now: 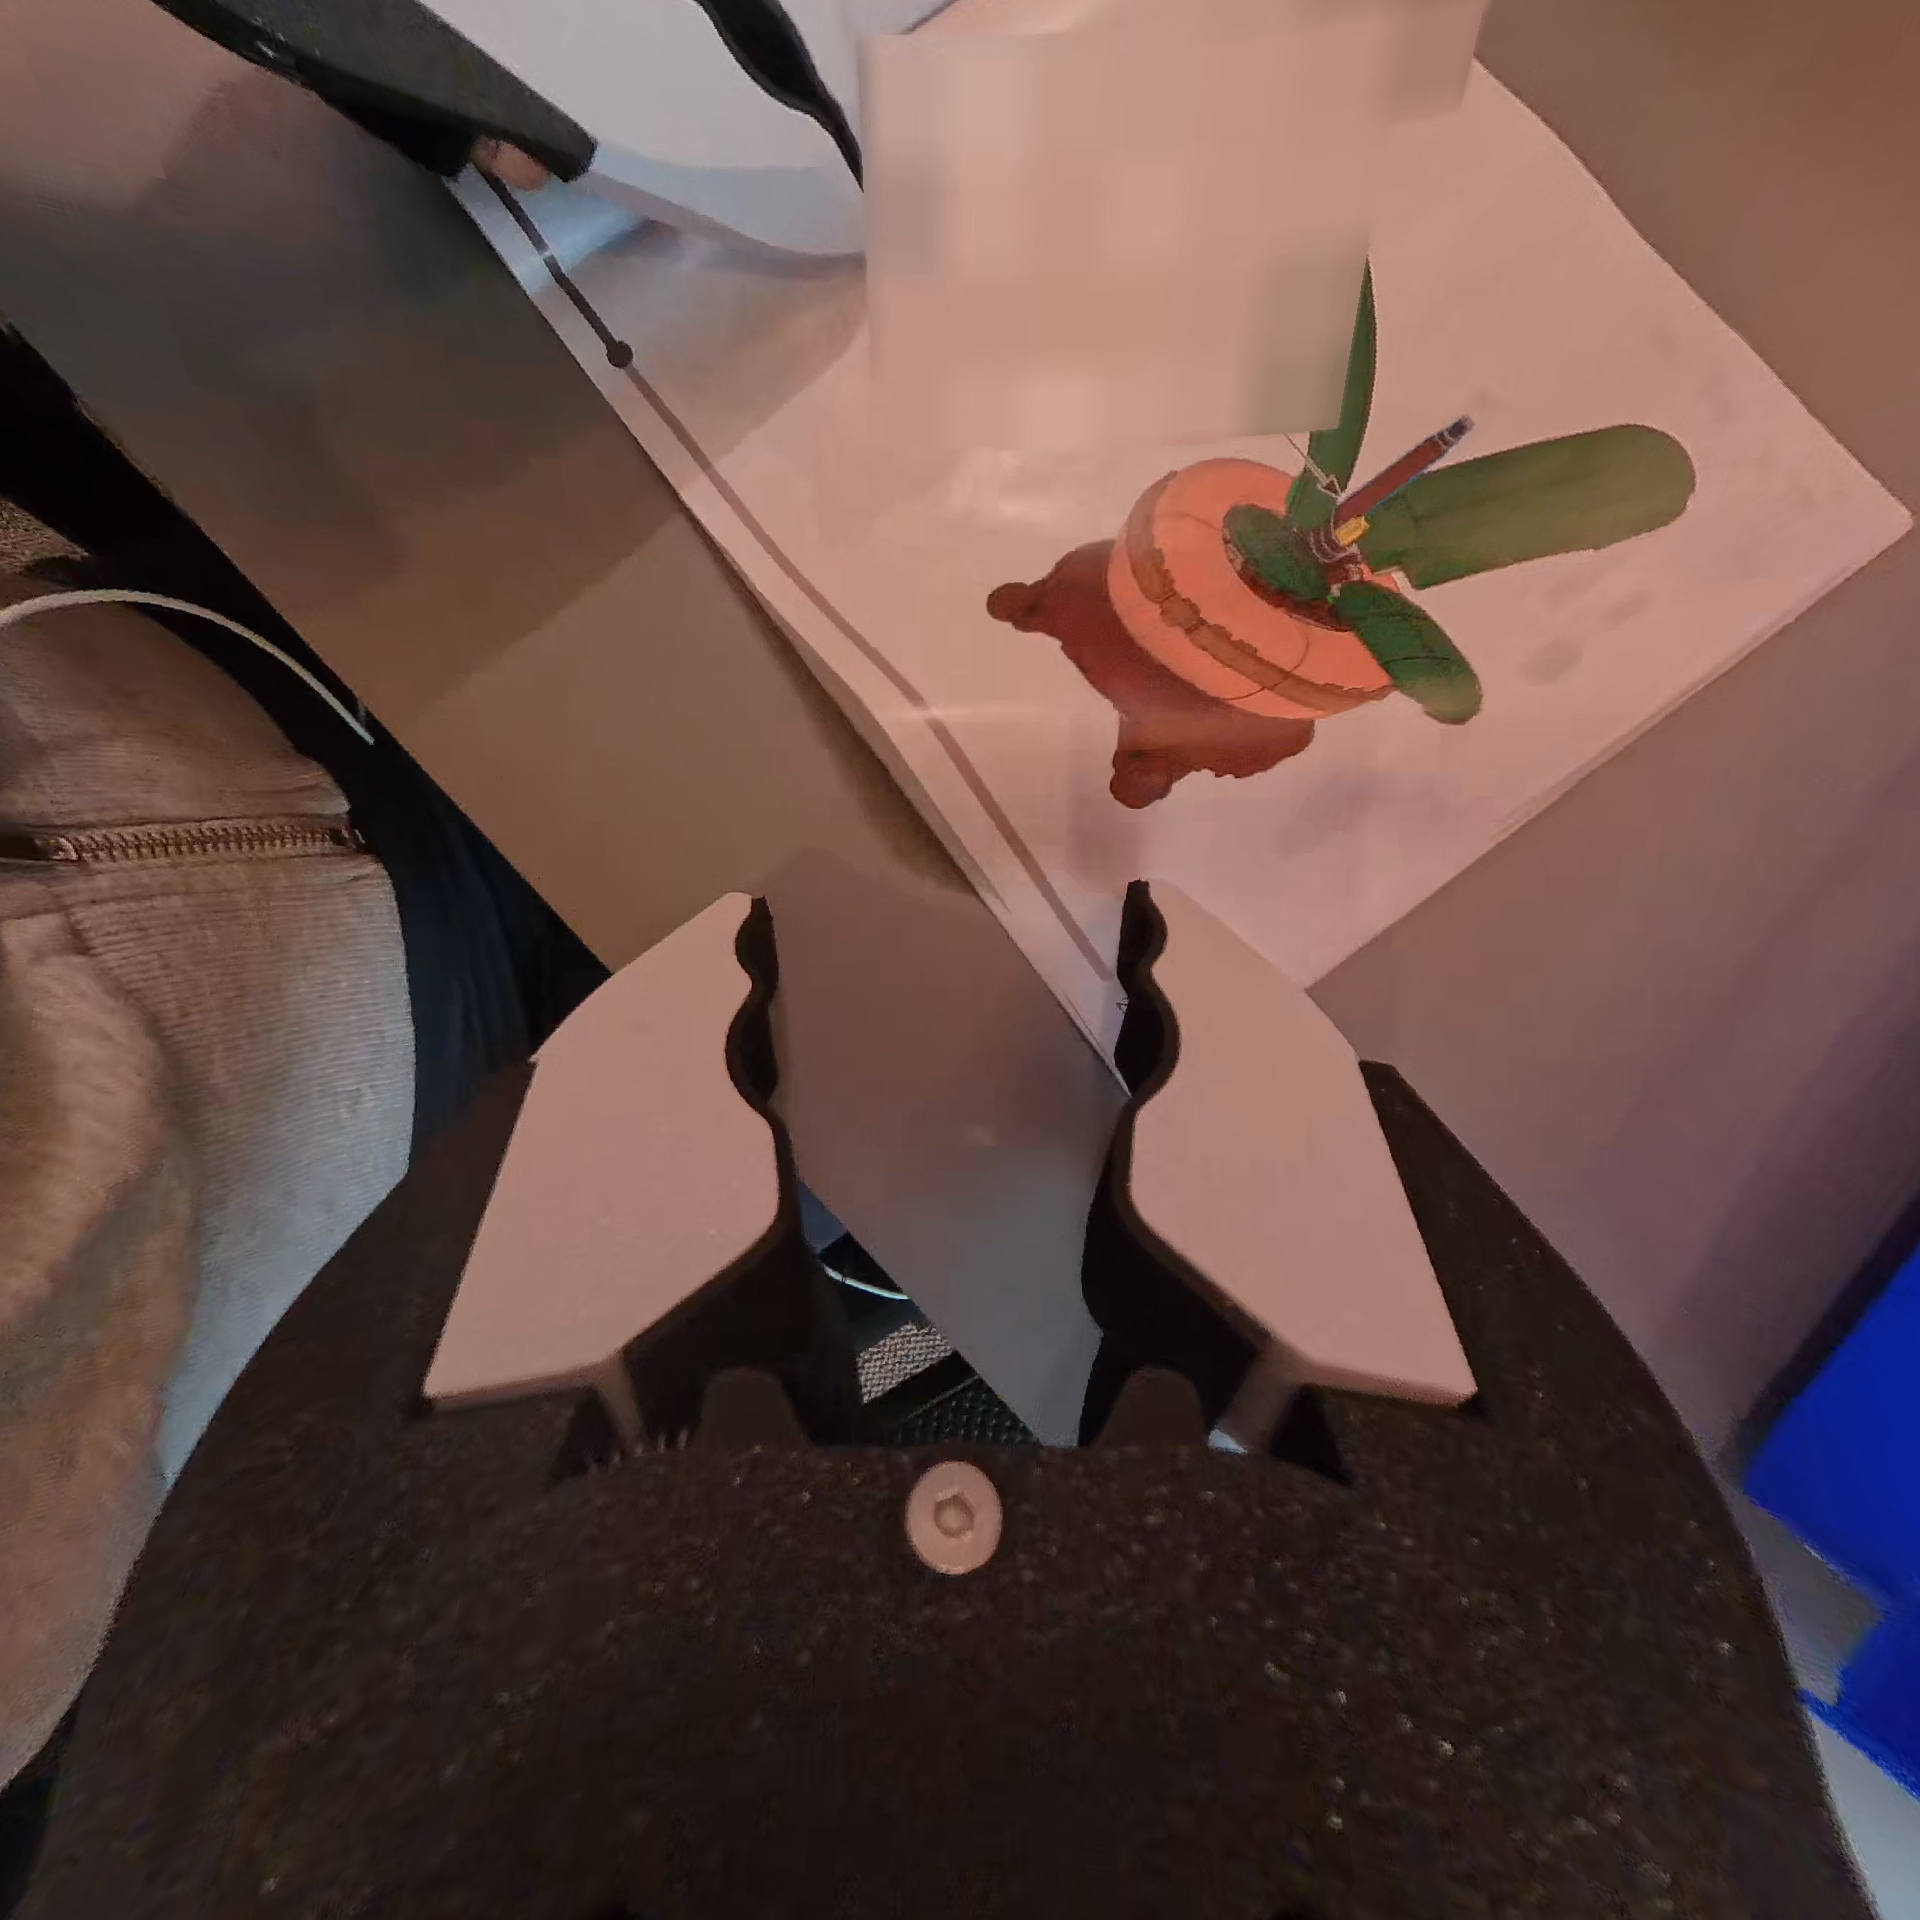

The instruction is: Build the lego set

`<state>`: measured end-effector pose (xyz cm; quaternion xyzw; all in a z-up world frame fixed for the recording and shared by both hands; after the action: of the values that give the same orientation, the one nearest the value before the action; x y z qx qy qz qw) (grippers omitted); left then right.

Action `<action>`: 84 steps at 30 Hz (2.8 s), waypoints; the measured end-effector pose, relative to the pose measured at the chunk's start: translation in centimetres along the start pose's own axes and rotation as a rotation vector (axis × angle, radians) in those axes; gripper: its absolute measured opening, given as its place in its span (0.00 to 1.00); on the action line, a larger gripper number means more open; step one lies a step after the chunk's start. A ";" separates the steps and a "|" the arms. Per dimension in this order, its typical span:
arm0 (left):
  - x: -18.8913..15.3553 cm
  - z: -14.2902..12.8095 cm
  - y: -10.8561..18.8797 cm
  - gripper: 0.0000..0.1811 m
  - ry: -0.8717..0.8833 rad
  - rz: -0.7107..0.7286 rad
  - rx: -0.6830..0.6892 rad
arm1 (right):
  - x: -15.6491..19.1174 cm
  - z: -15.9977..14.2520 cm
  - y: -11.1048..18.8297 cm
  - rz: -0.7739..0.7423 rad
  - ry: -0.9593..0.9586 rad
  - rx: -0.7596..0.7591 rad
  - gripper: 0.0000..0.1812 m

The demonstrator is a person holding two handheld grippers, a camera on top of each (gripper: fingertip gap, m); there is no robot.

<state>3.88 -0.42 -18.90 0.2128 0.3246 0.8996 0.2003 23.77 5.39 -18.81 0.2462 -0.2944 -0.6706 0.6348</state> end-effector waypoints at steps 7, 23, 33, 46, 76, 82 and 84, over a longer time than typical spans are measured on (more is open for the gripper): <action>0.2 -0.2 0.0 0.00 0.023 -0.024 -0.022 | -0.1 1.3 -1.1 0.040 -0.002 -0.005 0.32; 1.1 -1.1 0.5 0.00 0.126 -0.100 -0.155 | 1.2 7.7 -5.2 -0.261 0.483 -0.395 0.09; 3.2 -3.7 7.4 0.03 0.142 0.139 -0.377 | 4.8 14.1 -8.7 -0.078 0.528 -0.568 0.09; 2.5 -12.0 15.6 0.07 0.153 0.336 0.119 | 7.4 14.9 -11.4 0.252 0.310 -0.479 0.21; -1.0 -3.7 3.8 0.00 -0.143 0.154 -0.001 | -1.4 13.7 -13.3 0.684 -0.059 0.005 0.00; -0.7 -4.0 3.8 0.00 -0.107 0.134 -0.049 | -1.7 13.7 -14.8 0.638 -0.004 0.088 0.00; -0.6 -4.1 3.7 0.00 -0.111 0.127 -0.054 | -1.5 13.9 -14.8 0.616 0.062 0.081 0.00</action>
<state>1.48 -5.40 -19.37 0.2773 0.2745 0.9056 0.1660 3.61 8.33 -19.53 0.1909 -0.3622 -0.4266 0.8064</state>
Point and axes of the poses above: each gripper's, where its closed fingertips meet, y back along the fingers, z out of its top, x = y × z across the jaws, the point moved 9 cm from there along y, back along the fingers, and after that the axes turned 6 degrees about -x, right-handed, at the moved point
